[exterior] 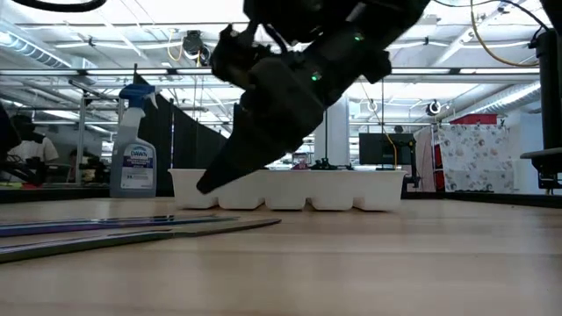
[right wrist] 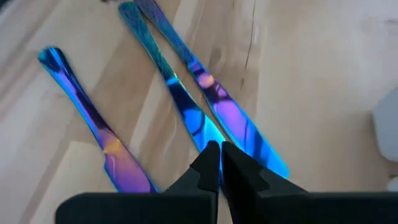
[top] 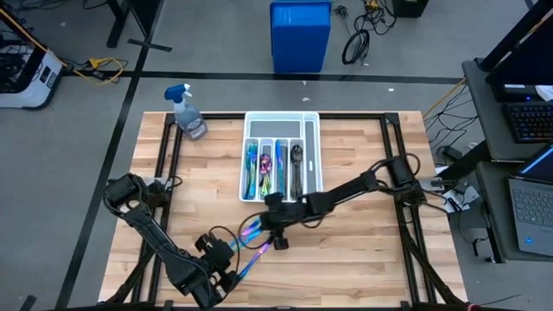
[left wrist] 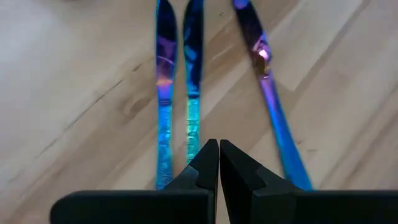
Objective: Sort silverware
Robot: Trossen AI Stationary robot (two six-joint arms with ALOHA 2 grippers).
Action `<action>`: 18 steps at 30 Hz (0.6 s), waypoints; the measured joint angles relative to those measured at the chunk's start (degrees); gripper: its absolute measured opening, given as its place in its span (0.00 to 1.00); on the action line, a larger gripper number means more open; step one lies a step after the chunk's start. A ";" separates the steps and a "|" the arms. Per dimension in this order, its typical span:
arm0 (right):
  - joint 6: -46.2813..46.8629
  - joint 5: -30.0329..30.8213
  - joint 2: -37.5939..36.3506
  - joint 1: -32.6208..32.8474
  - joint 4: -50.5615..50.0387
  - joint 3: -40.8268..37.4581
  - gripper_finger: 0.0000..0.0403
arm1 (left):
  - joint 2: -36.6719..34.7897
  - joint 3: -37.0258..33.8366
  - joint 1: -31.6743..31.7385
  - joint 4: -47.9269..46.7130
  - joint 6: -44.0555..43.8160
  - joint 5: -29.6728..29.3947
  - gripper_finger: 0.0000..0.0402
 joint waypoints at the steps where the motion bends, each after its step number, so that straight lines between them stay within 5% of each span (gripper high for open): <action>1: -0.02 0.00 0.64 0.00 -1.72 1.15 0.00 | 0.00 0.03 -0.02 0.89 0.36 0.01 0.00; 13: 0.32 0.97 1.80 -0.52 -6.13 2.35 0.00 | 0.00 0.05 -0.66 0.98 4.37 -0.25 0.30; 18: 0.22 1.44 3.07 -0.70 -5.83 2.43 0.00 | 0.00 0.05 0.32 -1.79 6.11 2.80 0.34</action>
